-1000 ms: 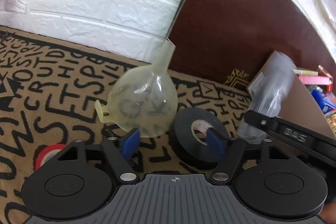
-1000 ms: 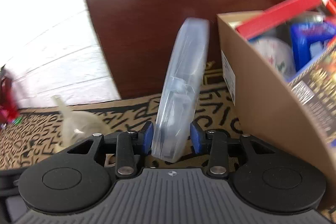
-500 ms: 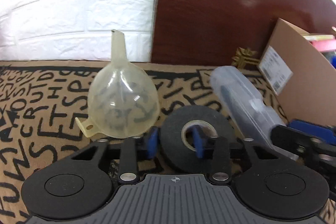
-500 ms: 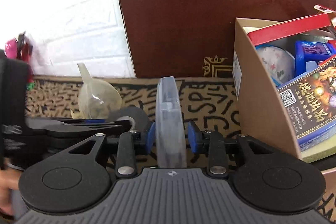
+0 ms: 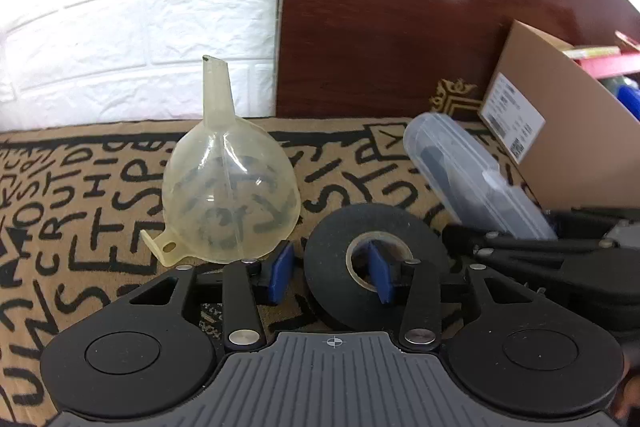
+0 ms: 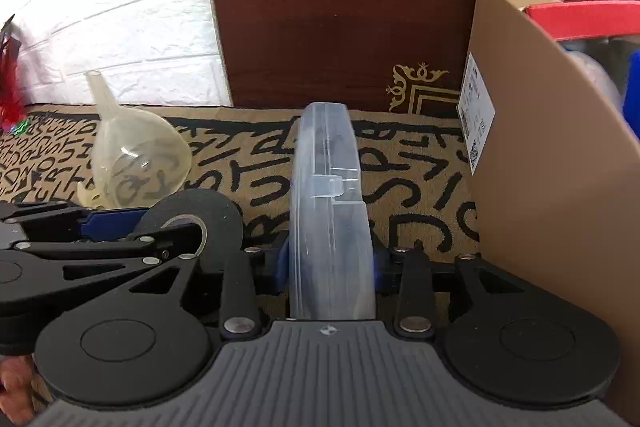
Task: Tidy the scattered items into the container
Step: 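Carry the clear case and black tape over the box with both grippers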
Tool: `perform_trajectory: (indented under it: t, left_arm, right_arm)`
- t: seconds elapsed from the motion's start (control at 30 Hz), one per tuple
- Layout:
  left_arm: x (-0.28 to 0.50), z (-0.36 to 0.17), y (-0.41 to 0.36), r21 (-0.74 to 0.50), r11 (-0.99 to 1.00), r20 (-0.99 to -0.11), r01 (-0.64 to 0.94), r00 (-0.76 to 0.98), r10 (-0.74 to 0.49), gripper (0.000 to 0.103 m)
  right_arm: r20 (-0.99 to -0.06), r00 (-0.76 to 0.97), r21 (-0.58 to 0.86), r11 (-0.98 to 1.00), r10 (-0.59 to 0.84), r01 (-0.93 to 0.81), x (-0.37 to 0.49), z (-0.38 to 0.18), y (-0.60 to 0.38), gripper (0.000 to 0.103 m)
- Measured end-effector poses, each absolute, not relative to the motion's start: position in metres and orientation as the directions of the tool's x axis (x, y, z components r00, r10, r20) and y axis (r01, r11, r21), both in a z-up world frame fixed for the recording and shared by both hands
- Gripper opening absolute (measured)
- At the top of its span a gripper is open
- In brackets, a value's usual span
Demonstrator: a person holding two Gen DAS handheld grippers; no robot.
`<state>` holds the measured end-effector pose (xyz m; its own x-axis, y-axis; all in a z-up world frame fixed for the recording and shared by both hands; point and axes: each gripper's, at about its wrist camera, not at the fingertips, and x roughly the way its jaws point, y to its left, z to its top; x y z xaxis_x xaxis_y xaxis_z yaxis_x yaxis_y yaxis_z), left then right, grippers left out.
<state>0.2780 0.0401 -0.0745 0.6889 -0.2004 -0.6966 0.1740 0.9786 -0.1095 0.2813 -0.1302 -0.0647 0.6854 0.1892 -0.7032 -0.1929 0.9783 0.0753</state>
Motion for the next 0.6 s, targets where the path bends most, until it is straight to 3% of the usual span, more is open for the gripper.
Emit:
perform_trajectory:
  t: [0.3, 0.6]
  left_arm:
    - [0.242, -0.054, 0.053, -0.235, 0.961, -0.714, 0.144, 0.645, -0.271, 0.027]
    - [0.204, 0.026, 0.016, -0.272, 0.932, -0.595, 0.240, 0.719, -0.359, 0.027]
  right_arm:
    - [-0.632, 0.672, 0.288, 0.922, 0.386, -0.259, 0.222, -0.033, -0.156, 0.039]
    - [-0.457, 0.785, 0.316, 0.901, 0.419, -0.297, 0.171, 0.033, -0.200, 0.039]
